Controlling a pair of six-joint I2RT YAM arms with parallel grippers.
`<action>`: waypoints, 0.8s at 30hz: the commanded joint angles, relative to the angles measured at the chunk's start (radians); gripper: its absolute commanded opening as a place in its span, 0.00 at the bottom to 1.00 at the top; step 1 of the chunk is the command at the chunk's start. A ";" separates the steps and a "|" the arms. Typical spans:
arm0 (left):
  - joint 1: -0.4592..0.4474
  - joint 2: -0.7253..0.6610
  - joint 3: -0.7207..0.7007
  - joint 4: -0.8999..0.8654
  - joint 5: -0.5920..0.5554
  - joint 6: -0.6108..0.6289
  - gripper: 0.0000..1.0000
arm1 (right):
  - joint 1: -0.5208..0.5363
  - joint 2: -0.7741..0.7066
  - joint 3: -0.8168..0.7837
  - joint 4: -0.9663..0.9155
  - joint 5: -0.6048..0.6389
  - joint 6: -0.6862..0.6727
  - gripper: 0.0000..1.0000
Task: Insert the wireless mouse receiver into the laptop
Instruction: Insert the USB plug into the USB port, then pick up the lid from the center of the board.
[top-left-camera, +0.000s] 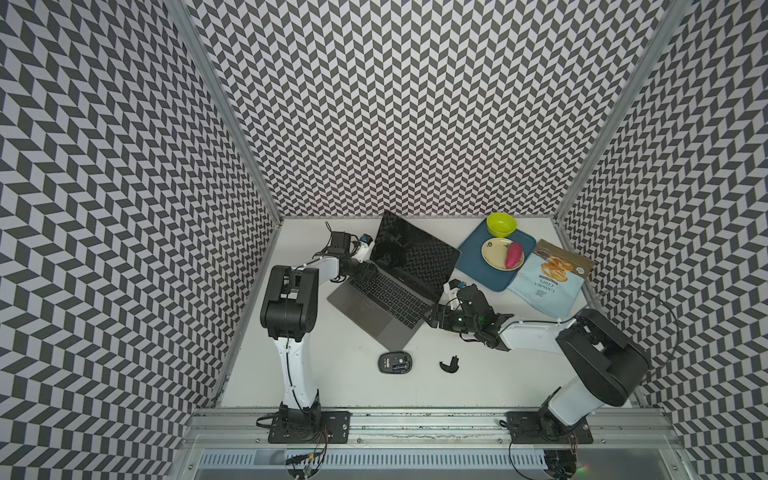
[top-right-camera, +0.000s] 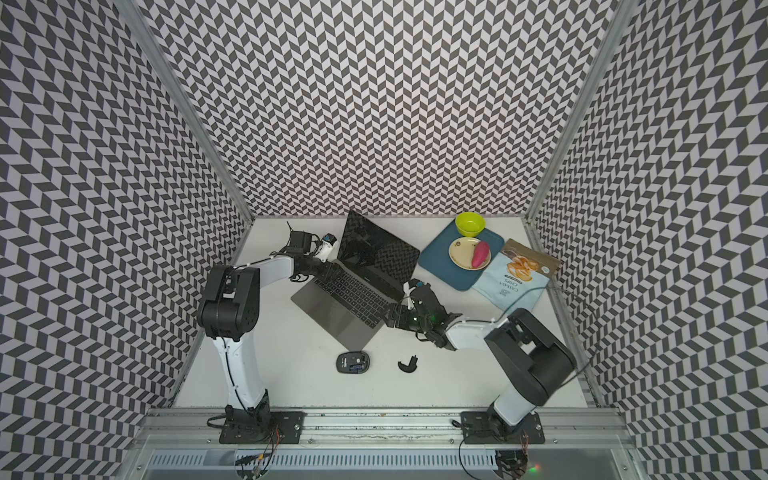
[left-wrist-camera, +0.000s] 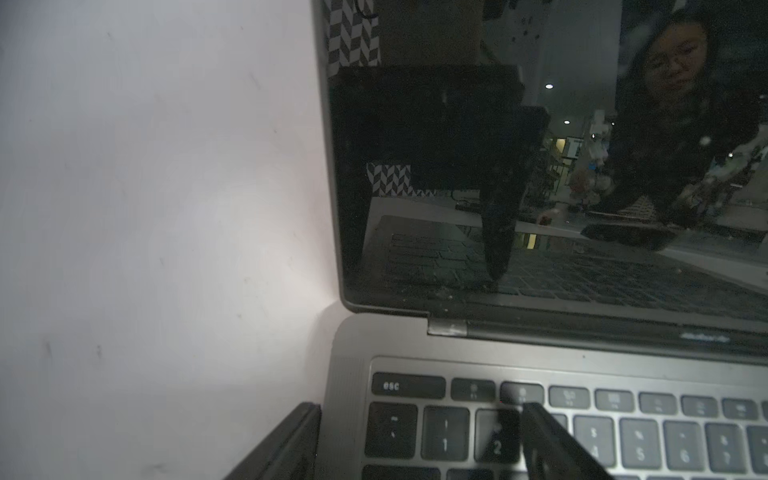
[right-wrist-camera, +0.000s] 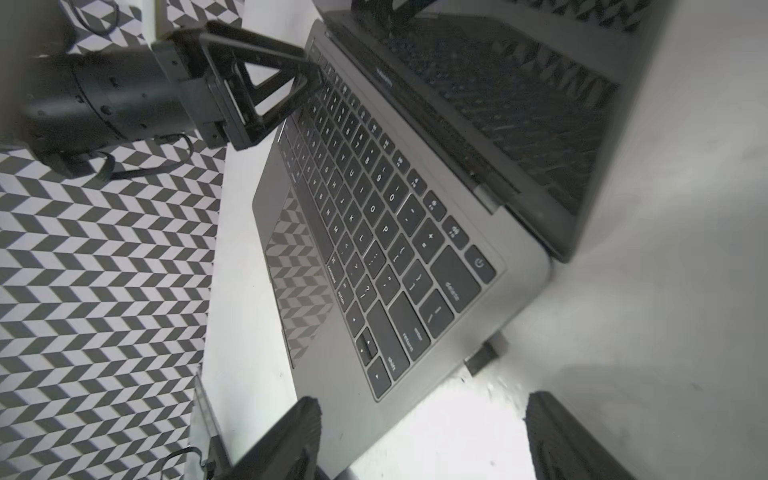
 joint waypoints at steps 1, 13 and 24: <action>-0.016 -0.132 -0.032 0.031 -0.028 -0.125 0.86 | 0.001 -0.145 -0.004 -0.185 0.117 -0.084 0.82; -0.087 -0.690 -0.420 0.303 0.072 -0.471 0.95 | 0.315 -0.249 0.095 -0.883 0.324 -0.185 0.65; -0.096 -1.061 -0.587 0.118 0.049 -0.358 0.96 | 0.461 -0.069 0.183 -0.897 0.349 -0.304 0.54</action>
